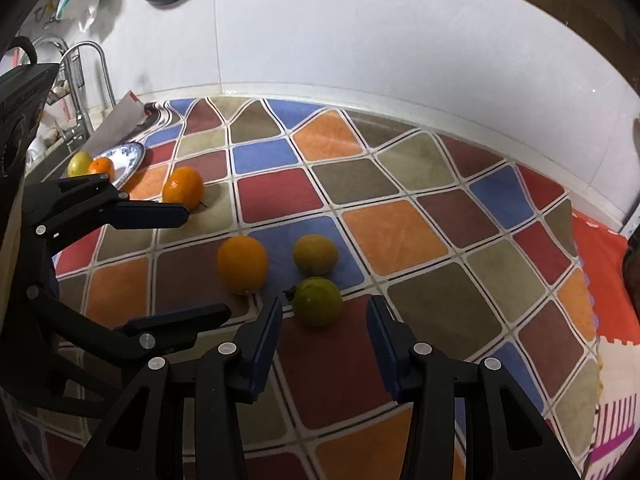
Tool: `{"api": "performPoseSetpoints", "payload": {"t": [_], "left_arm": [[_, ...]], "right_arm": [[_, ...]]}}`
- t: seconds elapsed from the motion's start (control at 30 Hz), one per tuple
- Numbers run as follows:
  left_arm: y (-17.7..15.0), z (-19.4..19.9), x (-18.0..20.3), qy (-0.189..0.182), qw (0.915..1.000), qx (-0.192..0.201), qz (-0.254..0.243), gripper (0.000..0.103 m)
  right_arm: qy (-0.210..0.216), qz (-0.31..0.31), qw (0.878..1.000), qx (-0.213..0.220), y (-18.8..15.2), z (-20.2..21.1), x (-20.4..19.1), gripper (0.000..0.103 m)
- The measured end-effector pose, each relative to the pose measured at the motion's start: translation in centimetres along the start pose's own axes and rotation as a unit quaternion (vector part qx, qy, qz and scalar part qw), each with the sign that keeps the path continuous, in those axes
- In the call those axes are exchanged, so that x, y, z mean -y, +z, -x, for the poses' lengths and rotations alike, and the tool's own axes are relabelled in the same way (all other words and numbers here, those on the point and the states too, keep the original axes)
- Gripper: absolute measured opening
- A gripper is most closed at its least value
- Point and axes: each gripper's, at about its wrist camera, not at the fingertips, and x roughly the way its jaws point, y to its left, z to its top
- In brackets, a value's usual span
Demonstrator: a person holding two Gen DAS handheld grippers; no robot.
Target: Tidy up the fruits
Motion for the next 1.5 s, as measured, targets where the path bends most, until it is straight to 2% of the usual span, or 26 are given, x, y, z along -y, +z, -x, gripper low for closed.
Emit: {"api": "performPoseSetpoints", "payload": {"t": [0.13, 0.27, 0.33, 0.47, 0.8, 1.13, 1.5], "left_arm": [[0.4, -0.6, -0.3, -0.013, 0.9999, -0.004, 0.002, 0.066], [0.8, -1.5, -0.3, -0.026, 0.9996, -0.012, 0.0, 0.062], [1.0, -1.8, -0.3, -0.031, 0.9994, -0.014, 0.002, 0.056], [1.1, -2.2, -0.2, -0.046, 0.9987, -0.02, 0.006, 0.04], [0.6, -0.3, -0.2, -0.036, 0.999, -0.007, 0.026, 0.039], [-0.2, 4.8, -0.3, -0.005, 0.9977, 0.033, 0.059, 0.039], [-2.2, 10.7, -0.6, 0.031, 0.9926, 0.074, 0.091, 0.039]], "right_arm": [[0.007, -0.005, 1.0, -0.004, 0.3, -0.6, 0.4, 0.044], [0.013, -0.005, 1.0, -0.007, 0.5, -1.0, 0.6, 0.035], [0.02, -0.012, 1.0, -0.01, 0.5, -1.3, 0.8, 0.03], [0.019, -0.023, 1.0, -0.009, 0.2, -1.1, 1.0, 0.029], [0.011, -0.048, 0.999, 0.002, -0.4, 0.0, 0.9, 0.029], [0.015, -0.059, 0.998, 0.029, -0.4, 3.5, -0.5, 0.029], [0.029, -0.06, 0.996, 0.066, -0.4, 7.9, -3.5, 0.029]]}}
